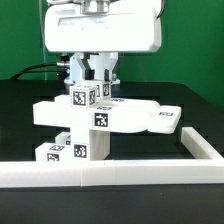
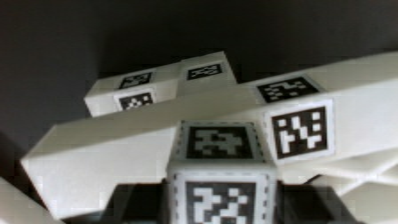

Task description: Assemble chair

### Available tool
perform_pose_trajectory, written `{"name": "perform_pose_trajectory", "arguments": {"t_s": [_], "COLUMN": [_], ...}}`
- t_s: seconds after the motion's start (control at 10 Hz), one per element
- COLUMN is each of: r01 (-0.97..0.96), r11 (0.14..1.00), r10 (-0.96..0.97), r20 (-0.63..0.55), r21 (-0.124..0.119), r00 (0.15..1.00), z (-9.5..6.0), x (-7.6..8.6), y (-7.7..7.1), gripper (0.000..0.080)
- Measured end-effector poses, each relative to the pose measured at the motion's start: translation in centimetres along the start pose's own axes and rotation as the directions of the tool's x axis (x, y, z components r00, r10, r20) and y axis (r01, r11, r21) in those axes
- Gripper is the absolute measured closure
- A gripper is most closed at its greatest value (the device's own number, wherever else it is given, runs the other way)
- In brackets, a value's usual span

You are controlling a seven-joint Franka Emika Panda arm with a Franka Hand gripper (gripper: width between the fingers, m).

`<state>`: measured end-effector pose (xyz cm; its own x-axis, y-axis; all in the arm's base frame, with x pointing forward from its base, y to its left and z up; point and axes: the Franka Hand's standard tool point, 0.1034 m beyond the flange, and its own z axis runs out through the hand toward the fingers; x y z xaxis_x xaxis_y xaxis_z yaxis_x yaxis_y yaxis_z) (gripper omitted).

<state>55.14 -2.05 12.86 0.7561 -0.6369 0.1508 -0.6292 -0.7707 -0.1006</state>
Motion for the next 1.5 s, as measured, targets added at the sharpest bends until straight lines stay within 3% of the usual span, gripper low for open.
{"name": "perform_pose_trajectory", "arguments": {"t_s": [0.1,0.2,0.3,0.4,0.5,0.8,1.3,1.5], "r01": [0.003,0.004,0.005,0.044,0.111,0.498,0.744,0.89], "r11": [1.0,1.0,1.0,0.999,0.994,0.867,0.669,0.456], "r10": [-0.003,-0.004,-0.005,-0.044,-0.111,-0.498,-0.744,-0.89], "r20": [-0.001,0.0,0.0,0.0,0.0,0.0,0.003,0.025], "r21": [0.0,0.0,0.0,-0.001,0.0,-0.001,-0.004,-0.011], "r00": [1.0,1.0,1.0,0.999,0.994,0.867,0.669,0.456], "z": [0.0,0.02,0.03,0.04,0.04,-0.02,0.04,0.32], "x": [0.01,-0.01,-0.01,-0.02,-0.04,-0.03,0.07,0.42], "y": [-0.01,0.02,0.02,0.03,-0.01,0.01,0.26,0.03], "gripper": [0.0515,0.0442,0.0271,0.0271,0.0172,0.0151,0.015,0.015]}}
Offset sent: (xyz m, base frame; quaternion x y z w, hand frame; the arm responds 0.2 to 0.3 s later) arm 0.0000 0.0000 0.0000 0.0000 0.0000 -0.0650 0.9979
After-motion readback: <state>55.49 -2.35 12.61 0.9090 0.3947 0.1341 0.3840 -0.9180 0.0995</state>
